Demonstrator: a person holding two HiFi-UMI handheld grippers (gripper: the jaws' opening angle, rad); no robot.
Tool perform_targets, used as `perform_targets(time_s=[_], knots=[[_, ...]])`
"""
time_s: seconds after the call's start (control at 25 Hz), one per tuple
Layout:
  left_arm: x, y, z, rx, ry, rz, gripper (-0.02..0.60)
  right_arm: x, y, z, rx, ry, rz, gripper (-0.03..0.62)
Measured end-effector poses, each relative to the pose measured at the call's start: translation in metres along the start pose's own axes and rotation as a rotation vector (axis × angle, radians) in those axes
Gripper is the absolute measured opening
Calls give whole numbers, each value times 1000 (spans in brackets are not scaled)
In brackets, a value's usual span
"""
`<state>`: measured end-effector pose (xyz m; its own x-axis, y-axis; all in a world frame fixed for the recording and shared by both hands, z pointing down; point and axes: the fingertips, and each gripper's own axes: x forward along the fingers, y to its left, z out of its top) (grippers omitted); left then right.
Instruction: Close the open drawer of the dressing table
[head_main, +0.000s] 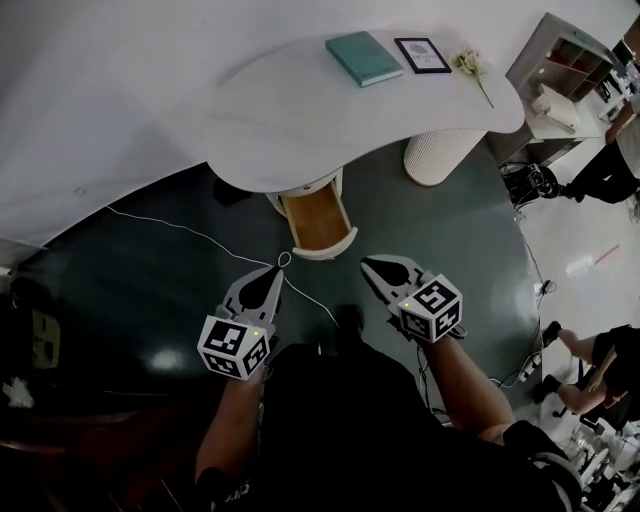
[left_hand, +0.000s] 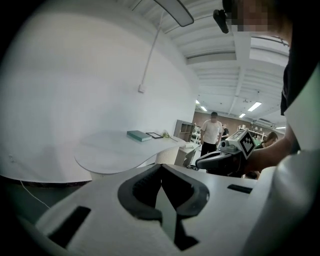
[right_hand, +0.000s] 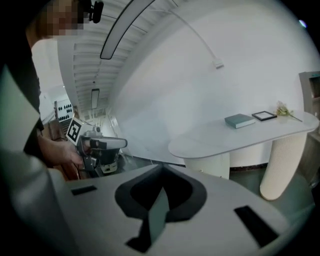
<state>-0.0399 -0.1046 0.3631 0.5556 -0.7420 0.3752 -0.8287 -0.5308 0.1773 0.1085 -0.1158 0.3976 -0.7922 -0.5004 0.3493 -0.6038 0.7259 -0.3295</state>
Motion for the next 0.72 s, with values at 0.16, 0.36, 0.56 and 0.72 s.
perform_targets(time_s=[0.16,0.36,0.56,0.72], knots=[[22,20,-14,-41,27,1,9,20,-17,-8,12,48,5,6],[49,44,-31,-78,41,-28,9,48,-28,-17,28,112,-12,6],[67,64,-66,-134,73,-50,9,78,-26,-41,44,192,2,6],[88,76,-105,-160,101,-55,9,105,-33,-73,56,239,19,6]])
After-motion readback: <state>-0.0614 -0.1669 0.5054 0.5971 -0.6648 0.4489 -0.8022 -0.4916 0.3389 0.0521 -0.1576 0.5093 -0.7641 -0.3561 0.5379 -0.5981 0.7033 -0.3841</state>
